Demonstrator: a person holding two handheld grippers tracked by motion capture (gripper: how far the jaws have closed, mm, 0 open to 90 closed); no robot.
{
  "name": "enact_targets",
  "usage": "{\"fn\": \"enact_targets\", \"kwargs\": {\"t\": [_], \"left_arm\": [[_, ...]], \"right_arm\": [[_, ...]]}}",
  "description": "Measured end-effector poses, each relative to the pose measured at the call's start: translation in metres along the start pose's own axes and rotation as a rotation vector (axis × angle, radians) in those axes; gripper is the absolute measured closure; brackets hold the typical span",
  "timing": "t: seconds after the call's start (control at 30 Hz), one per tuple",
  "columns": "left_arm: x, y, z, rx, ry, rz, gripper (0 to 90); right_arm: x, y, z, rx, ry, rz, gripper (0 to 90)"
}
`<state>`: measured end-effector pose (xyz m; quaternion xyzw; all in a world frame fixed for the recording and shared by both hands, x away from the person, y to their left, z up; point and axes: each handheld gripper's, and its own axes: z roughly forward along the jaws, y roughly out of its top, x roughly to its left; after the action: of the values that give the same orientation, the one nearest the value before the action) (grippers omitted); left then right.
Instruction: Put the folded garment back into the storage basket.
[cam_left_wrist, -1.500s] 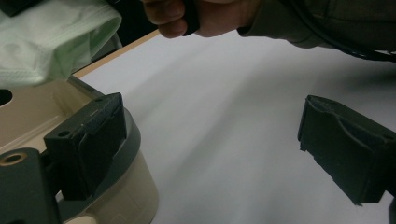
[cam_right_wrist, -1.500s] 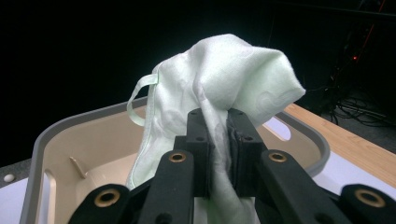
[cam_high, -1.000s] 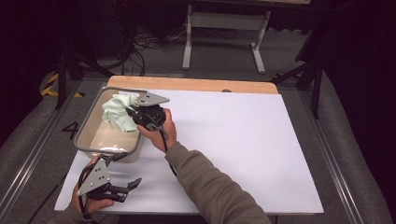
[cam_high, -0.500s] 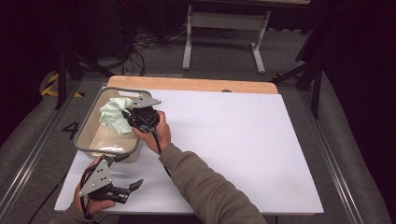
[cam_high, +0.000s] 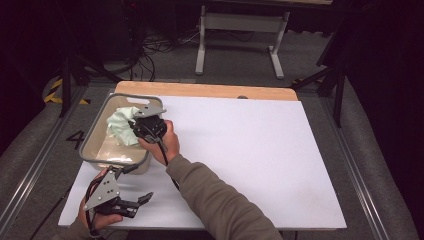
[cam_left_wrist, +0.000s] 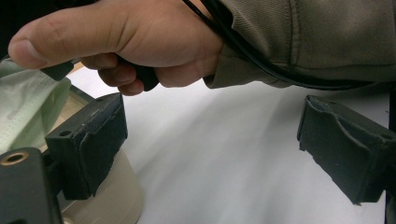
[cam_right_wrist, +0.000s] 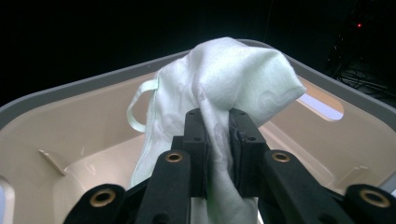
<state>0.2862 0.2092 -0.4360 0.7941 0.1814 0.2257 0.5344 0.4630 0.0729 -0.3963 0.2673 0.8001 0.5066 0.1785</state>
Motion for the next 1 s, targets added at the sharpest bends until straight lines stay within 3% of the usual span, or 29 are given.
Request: {"fn": "enact_targets", "kwargs": {"t": [0.3,0.43,1.0], "left_arm": [[0.0,0.0,0.0,0.003,0.002,0.0,9.4],[0.0,0.0,0.0,0.002,0.002,0.0,9.4],[0.0,0.0,0.002,0.011,0.003,-0.002,9.5]], "right_arm": [[-0.003,-0.003,0.001,0.013,-0.008,0.026,64.5],[-0.004,-0.003,-0.003,0.001,-0.007,0.027,62.8],[-0.003,-0.003,-0.026,-0.053,-0.005,-0.068,57.0]]}}
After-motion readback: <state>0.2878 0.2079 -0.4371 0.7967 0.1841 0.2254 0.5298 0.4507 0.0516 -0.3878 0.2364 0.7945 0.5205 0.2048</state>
